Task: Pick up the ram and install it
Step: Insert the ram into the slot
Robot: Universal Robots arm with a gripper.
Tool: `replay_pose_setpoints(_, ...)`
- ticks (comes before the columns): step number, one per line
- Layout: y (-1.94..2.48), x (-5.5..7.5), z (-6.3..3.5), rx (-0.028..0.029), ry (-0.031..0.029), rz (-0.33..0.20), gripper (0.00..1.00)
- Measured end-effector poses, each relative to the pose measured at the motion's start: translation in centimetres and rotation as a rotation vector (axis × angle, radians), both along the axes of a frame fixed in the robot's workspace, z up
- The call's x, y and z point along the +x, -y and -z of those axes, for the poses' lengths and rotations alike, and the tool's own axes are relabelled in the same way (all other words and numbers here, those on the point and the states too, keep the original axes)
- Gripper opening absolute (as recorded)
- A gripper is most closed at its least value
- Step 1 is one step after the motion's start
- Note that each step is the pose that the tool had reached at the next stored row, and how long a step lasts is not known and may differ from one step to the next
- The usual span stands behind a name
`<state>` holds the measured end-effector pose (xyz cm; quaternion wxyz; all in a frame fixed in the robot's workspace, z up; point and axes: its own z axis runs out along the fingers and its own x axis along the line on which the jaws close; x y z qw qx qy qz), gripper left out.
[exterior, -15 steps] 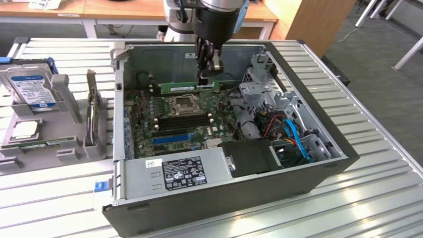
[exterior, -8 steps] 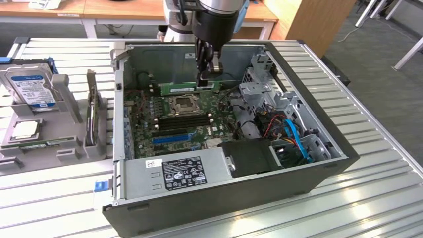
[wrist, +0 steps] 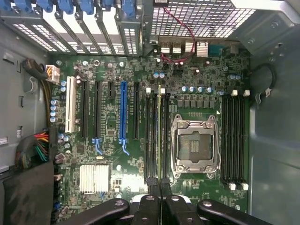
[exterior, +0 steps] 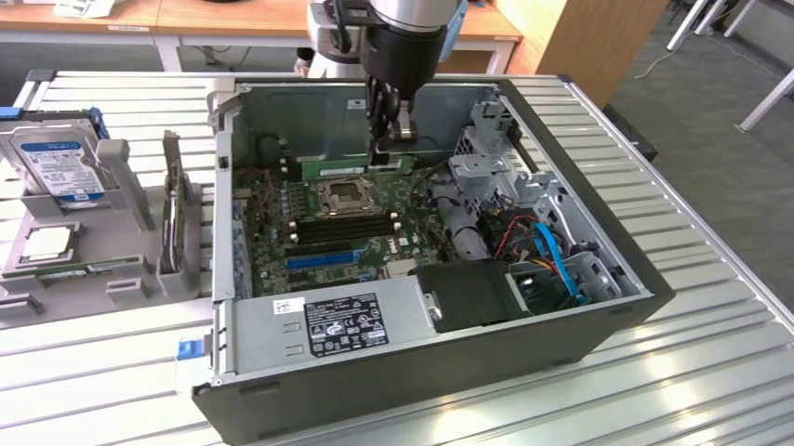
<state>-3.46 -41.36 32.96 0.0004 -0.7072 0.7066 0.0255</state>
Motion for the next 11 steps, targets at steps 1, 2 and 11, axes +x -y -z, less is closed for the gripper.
replay_pose_setpoints(1,0.0,0.0,0.07,0.0001,0.0,0.0,0.12)
replay_pose_setpoints(2,0.0,0.0,0.14,-0.0001,0.0,0.0,0.12)
replay_pose_setpoints(11,0.0,0.0,0.64,0.0,0.0,0.0,0.12)
